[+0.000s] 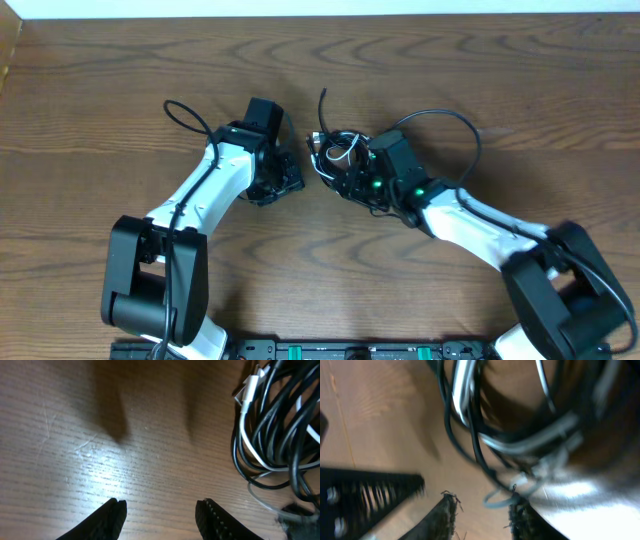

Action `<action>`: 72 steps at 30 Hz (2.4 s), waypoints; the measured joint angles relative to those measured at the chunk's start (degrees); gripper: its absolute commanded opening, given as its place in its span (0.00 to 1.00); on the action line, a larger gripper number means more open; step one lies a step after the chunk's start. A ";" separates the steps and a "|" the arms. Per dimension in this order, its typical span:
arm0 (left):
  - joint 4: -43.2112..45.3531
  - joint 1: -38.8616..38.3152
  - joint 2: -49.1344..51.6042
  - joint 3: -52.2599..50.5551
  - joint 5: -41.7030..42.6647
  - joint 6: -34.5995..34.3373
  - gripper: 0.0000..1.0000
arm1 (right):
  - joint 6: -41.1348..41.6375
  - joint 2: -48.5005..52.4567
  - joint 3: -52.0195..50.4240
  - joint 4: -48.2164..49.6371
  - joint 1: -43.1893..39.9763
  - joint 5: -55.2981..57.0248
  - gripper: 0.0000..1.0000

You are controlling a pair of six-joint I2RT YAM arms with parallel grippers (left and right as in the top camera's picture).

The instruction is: Untangle cables

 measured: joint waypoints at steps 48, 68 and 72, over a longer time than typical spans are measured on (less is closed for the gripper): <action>21.33 -5.75 11.50 2.36 1.51 8.11 0.08 | -14.75 2.27 0.09 -5.46 -9.46 -13.81 0.01; -7.50 0.24 9.86 4.17 -8.22 10.05 0.08 | -15.15 2.27 0.09 -5.42 -8.35 -13.84 0.01; -12.37 1.60 9.99 3.65 -10.16 10.71 0.08 | -15.15 2.27 0.09 -5.42 -8.35 -13.81 0.01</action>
